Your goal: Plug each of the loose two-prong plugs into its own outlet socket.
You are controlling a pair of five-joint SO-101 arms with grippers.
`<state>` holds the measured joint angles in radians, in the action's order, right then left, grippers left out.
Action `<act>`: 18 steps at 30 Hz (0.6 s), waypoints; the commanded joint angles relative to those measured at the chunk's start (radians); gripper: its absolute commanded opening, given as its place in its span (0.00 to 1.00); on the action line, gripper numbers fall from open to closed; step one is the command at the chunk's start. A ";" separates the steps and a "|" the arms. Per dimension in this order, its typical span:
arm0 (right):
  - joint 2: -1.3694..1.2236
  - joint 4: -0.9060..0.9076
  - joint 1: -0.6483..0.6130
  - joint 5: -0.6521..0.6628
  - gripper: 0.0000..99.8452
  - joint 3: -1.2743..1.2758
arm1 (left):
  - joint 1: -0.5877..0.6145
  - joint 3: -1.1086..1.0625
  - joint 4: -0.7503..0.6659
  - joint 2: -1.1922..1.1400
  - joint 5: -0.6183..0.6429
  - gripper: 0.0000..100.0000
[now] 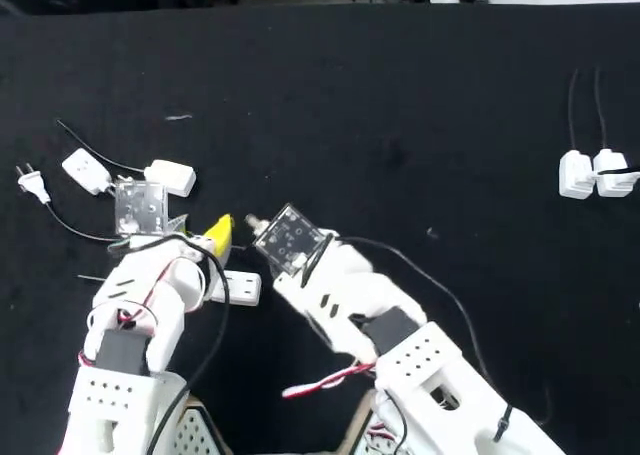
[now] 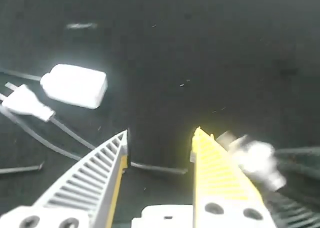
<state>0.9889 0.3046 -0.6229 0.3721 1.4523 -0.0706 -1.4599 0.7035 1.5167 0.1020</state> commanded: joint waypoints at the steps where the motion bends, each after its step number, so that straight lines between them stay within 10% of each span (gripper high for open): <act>1: 0.036 -0.026 -0.106 -0.006 0.01 0.004 | -0.067 -0.001 -0.006 0.084 -0.003 0.21; 18: 0.045 -0.018 -0.107 -0.078 0.01 -0.005 | -0.079 -0.119 0.018 0.262 -0.052 0.21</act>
<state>0.9889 0.3046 -0.7196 0.3659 1.4676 -0.1458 -1.5904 0.7050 1.7668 0.0974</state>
